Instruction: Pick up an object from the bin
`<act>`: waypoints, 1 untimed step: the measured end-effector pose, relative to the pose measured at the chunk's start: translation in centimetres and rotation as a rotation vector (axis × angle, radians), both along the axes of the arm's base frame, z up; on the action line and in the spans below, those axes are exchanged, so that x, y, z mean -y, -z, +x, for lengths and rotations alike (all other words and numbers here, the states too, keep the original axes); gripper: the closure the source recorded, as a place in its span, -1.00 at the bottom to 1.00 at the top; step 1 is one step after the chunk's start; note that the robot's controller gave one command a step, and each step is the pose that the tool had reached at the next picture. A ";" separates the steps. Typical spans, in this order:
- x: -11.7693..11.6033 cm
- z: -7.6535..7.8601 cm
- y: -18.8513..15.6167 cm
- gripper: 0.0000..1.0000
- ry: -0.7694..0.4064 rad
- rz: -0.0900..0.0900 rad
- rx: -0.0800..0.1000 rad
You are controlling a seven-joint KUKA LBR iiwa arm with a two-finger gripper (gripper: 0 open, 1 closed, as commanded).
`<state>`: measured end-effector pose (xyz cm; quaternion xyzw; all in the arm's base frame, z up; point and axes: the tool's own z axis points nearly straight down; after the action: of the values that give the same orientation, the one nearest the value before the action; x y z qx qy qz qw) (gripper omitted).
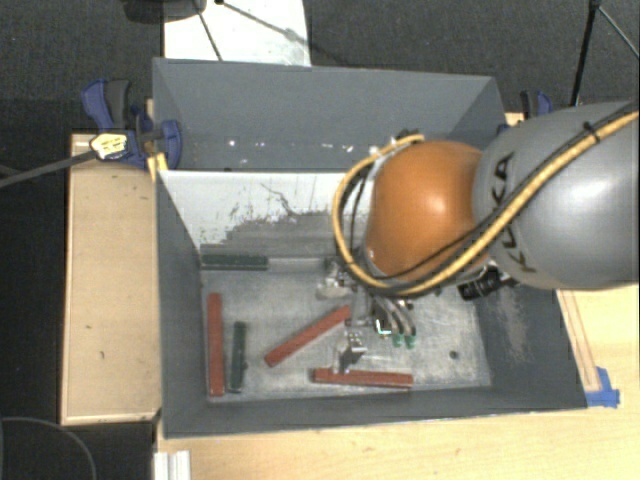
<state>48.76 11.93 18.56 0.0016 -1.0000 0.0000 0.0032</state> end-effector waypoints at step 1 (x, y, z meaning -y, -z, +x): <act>0.1 0.2 -0.4 -1.00 0.005 0.001 0.008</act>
Offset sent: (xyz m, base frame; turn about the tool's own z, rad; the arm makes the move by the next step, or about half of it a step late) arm 0.0599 0.0018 -0.1156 -0.2140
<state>48.96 11.86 18.96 -0.0010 -1.0000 -0.0006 -0.0009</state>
